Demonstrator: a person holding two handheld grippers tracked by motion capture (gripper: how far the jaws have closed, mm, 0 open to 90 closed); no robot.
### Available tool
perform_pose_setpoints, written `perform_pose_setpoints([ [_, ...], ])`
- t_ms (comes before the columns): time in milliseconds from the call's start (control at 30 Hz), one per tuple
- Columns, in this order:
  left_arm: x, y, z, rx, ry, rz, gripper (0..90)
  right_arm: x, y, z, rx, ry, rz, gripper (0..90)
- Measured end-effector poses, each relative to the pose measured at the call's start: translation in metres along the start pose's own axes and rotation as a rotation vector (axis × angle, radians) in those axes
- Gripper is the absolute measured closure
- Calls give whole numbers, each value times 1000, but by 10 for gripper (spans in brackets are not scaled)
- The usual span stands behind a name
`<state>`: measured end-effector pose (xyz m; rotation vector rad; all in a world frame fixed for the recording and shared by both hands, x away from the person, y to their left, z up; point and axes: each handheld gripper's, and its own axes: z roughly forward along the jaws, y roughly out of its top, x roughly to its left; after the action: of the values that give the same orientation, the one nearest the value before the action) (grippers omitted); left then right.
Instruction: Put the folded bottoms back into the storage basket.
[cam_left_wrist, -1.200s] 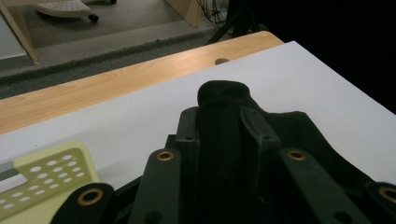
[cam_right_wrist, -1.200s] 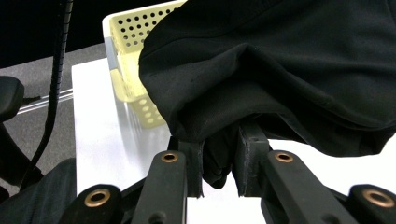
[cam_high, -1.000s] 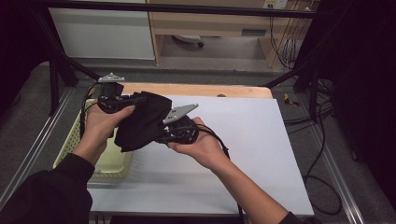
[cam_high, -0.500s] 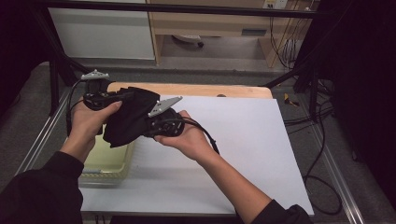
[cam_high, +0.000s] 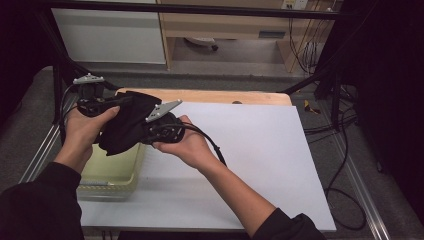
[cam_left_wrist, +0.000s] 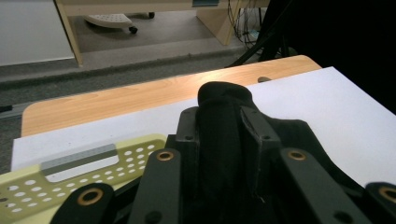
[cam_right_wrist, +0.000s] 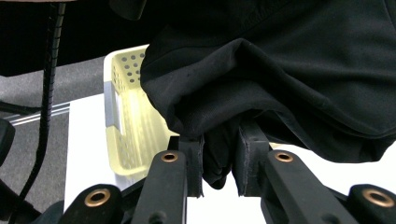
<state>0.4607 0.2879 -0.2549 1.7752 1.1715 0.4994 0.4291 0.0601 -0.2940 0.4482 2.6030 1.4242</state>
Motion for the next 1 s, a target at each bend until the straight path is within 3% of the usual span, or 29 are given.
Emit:
perform_pose_setpoints([
  [467, 23, -5, -6, -8, 18, -23, 706, 2, 14, 28, 5, 6, -24, 760],
  [1000, 37, -8, -14, 0, 47, -23, 705, 11, 27, 50, -12, 37, -38, 760],
])
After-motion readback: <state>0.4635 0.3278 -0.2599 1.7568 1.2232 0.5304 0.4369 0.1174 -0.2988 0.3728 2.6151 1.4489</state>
